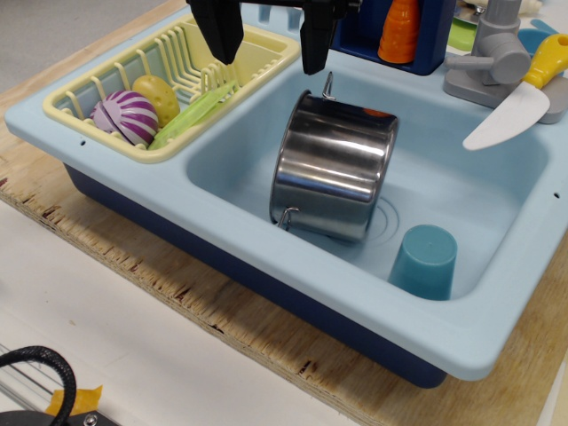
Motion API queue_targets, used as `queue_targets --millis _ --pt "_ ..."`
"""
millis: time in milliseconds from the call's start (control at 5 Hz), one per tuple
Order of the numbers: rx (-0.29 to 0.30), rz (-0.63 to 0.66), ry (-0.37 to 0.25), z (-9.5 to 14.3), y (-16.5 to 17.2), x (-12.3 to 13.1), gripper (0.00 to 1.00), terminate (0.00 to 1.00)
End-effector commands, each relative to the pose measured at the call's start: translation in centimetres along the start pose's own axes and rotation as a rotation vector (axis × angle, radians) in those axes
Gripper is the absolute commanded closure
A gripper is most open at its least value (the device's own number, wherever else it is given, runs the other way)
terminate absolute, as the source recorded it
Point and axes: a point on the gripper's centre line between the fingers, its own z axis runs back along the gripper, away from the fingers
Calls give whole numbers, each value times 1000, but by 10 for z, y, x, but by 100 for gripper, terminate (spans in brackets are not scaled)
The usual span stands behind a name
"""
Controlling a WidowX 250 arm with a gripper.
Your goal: Flip pot upright which is in sink
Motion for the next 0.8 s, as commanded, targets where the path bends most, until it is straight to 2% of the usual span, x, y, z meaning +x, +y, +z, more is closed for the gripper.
queue_targets --millis 0,400,600 --pt "0 0 0 0 0 0 0 0" --pt "-242 126 27 -15 15 -3 0 0" --pt "-326 194 34 -21 19 -4 0 0"
